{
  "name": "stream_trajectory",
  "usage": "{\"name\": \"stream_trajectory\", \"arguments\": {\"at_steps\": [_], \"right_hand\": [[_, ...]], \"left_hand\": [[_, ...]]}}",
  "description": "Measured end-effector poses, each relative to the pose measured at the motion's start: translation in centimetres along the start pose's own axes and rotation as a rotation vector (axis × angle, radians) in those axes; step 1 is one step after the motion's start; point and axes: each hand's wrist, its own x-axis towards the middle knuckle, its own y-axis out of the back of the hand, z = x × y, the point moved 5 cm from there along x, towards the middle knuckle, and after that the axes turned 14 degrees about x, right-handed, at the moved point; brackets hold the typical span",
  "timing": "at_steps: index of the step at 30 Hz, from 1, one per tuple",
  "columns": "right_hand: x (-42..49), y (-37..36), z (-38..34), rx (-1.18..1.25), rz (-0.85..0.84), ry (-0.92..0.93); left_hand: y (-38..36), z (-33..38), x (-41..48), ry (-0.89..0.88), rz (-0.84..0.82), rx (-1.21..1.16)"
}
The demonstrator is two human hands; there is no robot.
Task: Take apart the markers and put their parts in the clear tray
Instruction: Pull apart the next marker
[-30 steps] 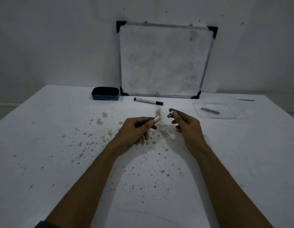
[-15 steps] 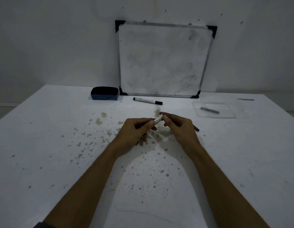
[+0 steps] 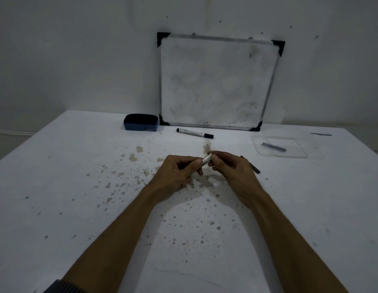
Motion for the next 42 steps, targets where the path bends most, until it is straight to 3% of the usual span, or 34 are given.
{"name": "stream_trajectory", "arguments": {"at_steps": [7, 12, 16, 20, 23, 28, 37, 42], "right_hand": [[0.2, -0.7, 0.2, -0.098, 0.066, 0.02], [1.6, -1.5, -0.3, 0.066, 0.169, -0.035], [4.5, -3.6, -1.0, 0.047, 0.136, -0.076], [6.5, -5.8, -0.5, -0.259, 0.048, 0.008], [6.3, -5.0, 2.5, -0.619, 0.112, 0.084], [6.5, -2.6, 3.7, -1.016, 0.268, 0.09], [6.6, -2.5, 4.6, -1.138, 0.195, 0.024], [6.2, -2.7, 4.0, -1.129, 0.187, 0.019]], "left_hand": [[-0.2, 0.8, -0.4, 0.024, 0.012, 0.101], [1.0, 0.8, -0.4, 0.106, 0.003, 0.251], [2.7, 0.5, -1.0, 0.092, 0.155, 0.536], [6.5, -0.5, -1.2, 0.152, 0.4, 0.683], [9.6, -1.8, 0.2, 0.25, 0.538, 0.764], [9.9, -3.9, 4.3, 0.311, 0.559, 0.896], [8.8, -5.8, 7.4, 0.309, 0.589, 1.282], [8.8, -5.7, 7.1, 0.363, 0.562, 1.216]]}}
